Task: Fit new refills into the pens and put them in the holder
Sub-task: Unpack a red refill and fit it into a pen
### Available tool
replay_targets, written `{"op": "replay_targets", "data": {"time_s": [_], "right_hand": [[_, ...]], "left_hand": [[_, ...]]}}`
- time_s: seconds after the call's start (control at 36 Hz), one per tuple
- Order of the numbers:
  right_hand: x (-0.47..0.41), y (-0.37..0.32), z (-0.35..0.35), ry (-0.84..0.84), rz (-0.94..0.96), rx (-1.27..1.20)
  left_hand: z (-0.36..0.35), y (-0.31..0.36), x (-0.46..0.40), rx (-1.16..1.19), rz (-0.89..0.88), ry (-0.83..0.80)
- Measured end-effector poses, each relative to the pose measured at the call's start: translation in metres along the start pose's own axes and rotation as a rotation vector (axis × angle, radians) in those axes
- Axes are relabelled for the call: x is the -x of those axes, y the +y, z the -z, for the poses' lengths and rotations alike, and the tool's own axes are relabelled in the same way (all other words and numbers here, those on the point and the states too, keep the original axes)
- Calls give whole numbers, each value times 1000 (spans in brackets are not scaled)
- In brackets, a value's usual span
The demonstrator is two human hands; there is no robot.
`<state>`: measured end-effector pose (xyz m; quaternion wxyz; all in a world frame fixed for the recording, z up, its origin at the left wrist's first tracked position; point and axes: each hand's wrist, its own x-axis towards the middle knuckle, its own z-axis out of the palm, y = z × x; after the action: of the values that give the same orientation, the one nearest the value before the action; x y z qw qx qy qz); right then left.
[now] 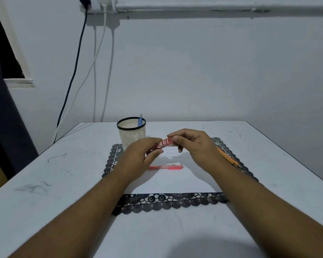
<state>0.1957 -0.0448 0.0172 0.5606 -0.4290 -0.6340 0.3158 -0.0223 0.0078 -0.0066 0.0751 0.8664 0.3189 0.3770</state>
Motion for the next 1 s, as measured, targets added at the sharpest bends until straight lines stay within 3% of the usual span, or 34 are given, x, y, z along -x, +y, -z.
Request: {"op": "replay_targets", "data": {"time_s": [0.11,0.28,0.5,0.69,1.0], "right_hand": [[-4,3,-11,93,-161,-181],[-2,5,-16,116,-402,-380],[-3,6,-27,69,-765,-821],[-3,9,-32,26,-820,-944],[-1,4,-29,108,-795,-912]], "left_hand": [[4,2,-1,-78,-14,84],[10,2,-1,-125,-14,85],[9,16,-3,475,202,208],[7,28,-4,693,227,204],[5,17,-3,654,233,233]]}}
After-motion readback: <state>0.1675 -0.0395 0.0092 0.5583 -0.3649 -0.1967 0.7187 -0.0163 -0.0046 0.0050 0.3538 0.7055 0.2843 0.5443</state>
